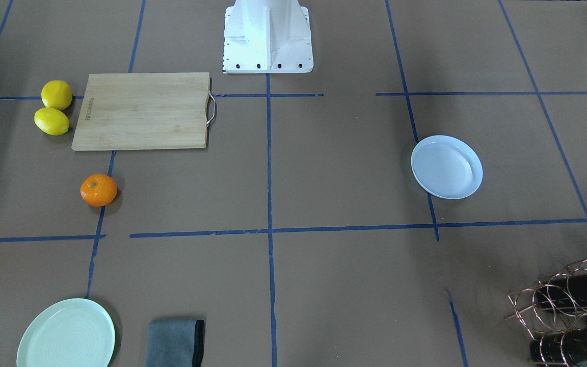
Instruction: Pick orange to plate
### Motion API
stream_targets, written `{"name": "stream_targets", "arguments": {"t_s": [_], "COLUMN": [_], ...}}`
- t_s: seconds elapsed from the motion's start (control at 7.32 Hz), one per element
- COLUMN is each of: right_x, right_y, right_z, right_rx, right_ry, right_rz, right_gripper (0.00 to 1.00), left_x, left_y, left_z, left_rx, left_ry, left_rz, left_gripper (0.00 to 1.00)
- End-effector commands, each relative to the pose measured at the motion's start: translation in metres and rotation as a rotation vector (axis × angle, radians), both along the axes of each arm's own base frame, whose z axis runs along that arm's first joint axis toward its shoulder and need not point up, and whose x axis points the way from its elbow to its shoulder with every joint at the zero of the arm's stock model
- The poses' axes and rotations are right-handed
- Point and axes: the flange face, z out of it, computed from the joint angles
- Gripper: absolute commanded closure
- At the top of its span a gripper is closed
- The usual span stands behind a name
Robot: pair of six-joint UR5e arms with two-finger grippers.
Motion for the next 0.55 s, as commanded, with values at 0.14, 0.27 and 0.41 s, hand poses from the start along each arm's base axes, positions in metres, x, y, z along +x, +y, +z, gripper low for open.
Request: {"name": "stream_targets", "arguments": {"t_s": [0.14, 0.27, 0.41], "right_x": [-0.002, -0.002, -0.002], "right_y": [-0.001, -0.003, -0.008], "right_z": [-0.002, -0.008, -0.022], "right_rx": [0.004, 0.015, 0.062], "right_ry": [-0.018, -0.02, -0.019], "right_rz": [-0.002, -0.002, 0.001], "right_gripper": [0.0, 0.0, 0.0], "left_x": [0.0, 0.0, 0.002], "left_y": [-0.001, -0.001, -0.003], "left_z": [-0.002, -0.002, -0.003], "left_rx": [0.005, 0.005, 0.009], "left_ry": [0.0, -0.002, -0.004], "left_rz": [0.0, 0.001, 0.004], "left_gripper": [0.0, 0.0, 0.0]}}
